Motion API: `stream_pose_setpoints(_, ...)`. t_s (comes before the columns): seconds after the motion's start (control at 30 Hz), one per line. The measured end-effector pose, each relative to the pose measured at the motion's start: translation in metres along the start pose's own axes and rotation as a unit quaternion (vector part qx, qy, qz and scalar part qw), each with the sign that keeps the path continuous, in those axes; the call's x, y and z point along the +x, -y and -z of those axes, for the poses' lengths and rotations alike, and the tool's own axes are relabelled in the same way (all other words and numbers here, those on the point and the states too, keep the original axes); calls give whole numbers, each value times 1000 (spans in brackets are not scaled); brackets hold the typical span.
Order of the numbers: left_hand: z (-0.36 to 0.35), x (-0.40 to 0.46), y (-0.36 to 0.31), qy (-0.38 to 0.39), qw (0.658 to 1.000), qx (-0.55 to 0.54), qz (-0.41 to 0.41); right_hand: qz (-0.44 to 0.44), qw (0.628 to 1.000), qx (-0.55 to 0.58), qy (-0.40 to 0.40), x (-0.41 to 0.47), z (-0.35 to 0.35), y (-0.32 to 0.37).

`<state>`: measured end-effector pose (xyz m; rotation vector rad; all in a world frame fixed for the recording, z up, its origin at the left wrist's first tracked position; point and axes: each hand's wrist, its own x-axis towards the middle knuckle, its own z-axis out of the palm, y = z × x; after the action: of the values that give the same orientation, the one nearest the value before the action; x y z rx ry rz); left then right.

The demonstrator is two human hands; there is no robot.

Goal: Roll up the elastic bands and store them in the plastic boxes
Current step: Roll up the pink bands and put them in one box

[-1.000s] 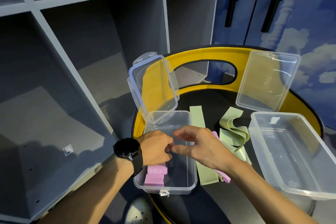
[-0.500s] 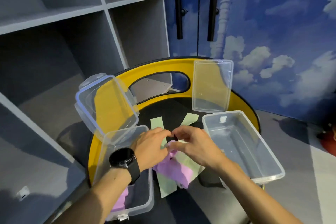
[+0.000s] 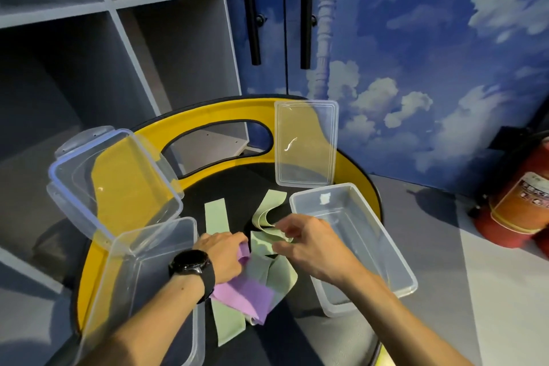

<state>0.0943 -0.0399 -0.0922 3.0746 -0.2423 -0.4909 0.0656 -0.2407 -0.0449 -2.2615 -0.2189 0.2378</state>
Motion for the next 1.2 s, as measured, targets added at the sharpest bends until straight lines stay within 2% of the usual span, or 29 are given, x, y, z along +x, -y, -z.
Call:
stream_pose_setpoints(0.1,1,-3,-1,-47,998,-30,5,-1,1000,-1,1,2,0,1)
stream_pose_setpoints(0.17,4,-8,-2,-88,992,-95,16,3,1000,-5,4,2,-1,2)
stream_pose_setpoints(0.33,21,-30,-5,-183,934,-305,20,-2,1000,15,22,2,-11,6)
stream_pose_setpoints(0.5,42,-53,-11,-208,893,-399,-11,30,991,123,52,1,-20,21)
stream_pose_setpoints(0.67,51,-61,-10,-185,844,-502,9,78,976,203,-4,-6,-24,38)
stream_pose_setpoints(0.73,54,-63,-9,-179,833,-523,8,89,967,238,-30,-9,-22,43)
stream_pose_setpoints(0.87,58,-67,-6,-165,833,-528,-13,89,957,268,-70,-14,-15,51)
stream_pose_setpoints(1.03,70,-80,-7,-165,828,-532,-62,76,930,359,-35,-16,-3,62)
stream_pose_setpoints(1.2,96,-91,-4,-267,804,-517,-128,91,901,424,-20,-15,18,83)
